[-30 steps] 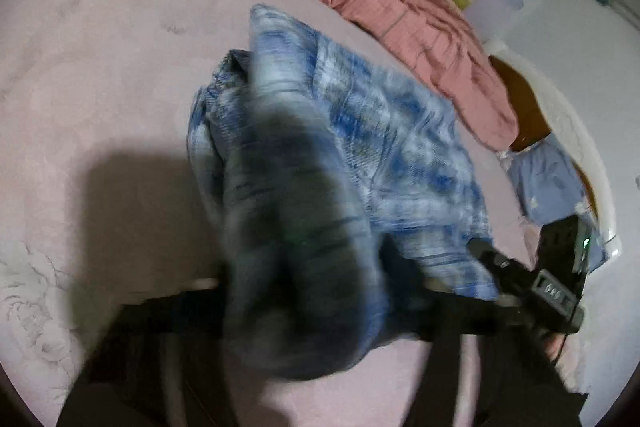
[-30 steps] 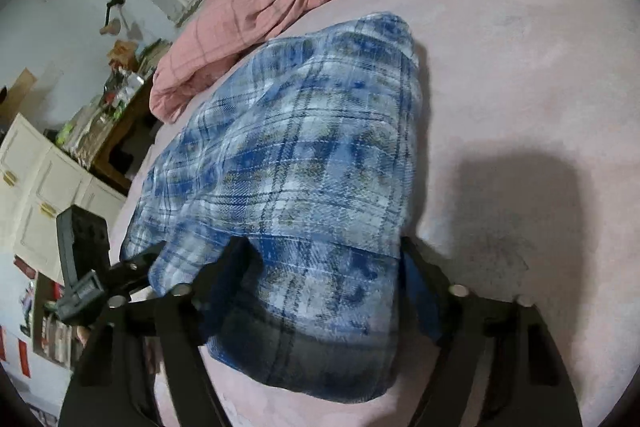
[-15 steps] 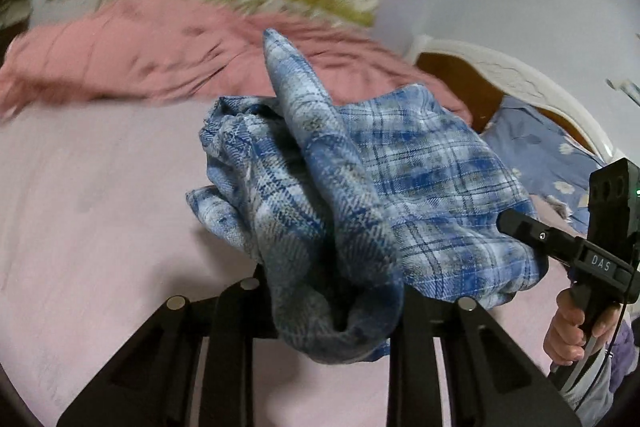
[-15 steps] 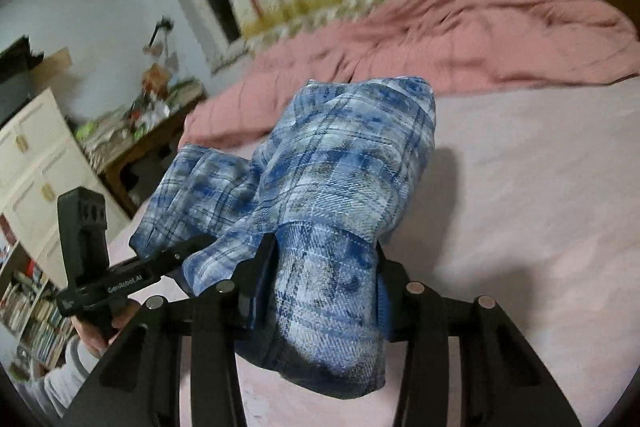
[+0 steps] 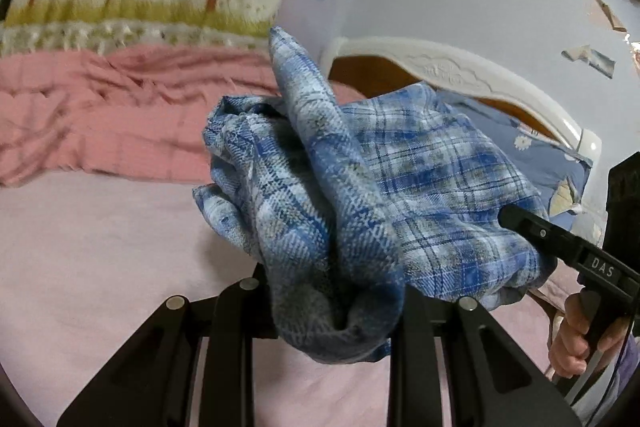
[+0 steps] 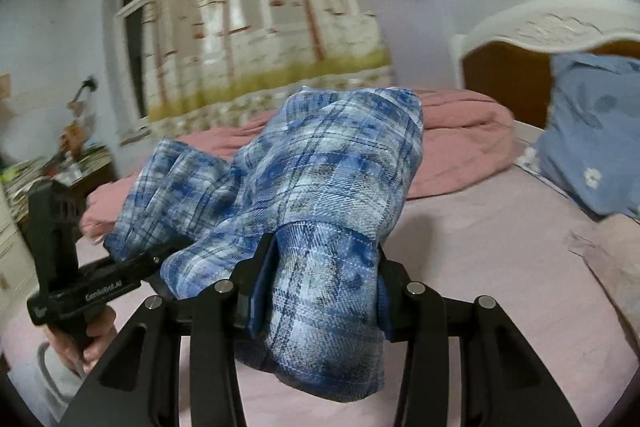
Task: Fold large clothes
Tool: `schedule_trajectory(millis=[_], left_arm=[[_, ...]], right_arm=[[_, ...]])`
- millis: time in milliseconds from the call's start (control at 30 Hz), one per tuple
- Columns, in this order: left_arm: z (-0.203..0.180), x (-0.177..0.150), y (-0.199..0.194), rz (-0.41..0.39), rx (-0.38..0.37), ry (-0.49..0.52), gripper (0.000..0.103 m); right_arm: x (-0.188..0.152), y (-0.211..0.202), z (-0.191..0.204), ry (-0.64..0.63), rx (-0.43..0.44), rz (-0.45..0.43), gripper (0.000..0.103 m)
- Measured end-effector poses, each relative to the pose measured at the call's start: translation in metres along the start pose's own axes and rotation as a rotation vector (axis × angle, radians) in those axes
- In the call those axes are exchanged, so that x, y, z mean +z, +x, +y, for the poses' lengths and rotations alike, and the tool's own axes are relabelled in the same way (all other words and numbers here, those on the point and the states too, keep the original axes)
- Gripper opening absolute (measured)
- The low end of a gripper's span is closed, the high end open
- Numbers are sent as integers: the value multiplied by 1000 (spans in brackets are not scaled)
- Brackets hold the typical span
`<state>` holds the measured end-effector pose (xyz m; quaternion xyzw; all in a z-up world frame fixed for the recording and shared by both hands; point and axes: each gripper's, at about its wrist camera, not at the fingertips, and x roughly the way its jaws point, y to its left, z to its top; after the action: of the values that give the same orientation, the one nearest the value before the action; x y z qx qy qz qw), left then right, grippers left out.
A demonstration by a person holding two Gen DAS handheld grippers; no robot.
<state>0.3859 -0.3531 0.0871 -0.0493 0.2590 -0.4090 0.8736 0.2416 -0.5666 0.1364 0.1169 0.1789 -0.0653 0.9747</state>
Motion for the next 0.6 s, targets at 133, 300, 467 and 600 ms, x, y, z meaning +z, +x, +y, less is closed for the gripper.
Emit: schedule_trajectory(millis=[133,300,467,600], left_arm=[[-12,-29,58,72,-14,6,24],[-16,-72,106,249,-13,-11,25],[-31,-92,107,283,104,75,40],[-31,-95,101,253,152,77,55]], right_arm=[[-24,23,-52,45,-98,18,45],[-67,52,-107,123,-216,130,45],[-100,75,-125,186,-314,231,47],[-107,81,-115,115,-404,201,60]])
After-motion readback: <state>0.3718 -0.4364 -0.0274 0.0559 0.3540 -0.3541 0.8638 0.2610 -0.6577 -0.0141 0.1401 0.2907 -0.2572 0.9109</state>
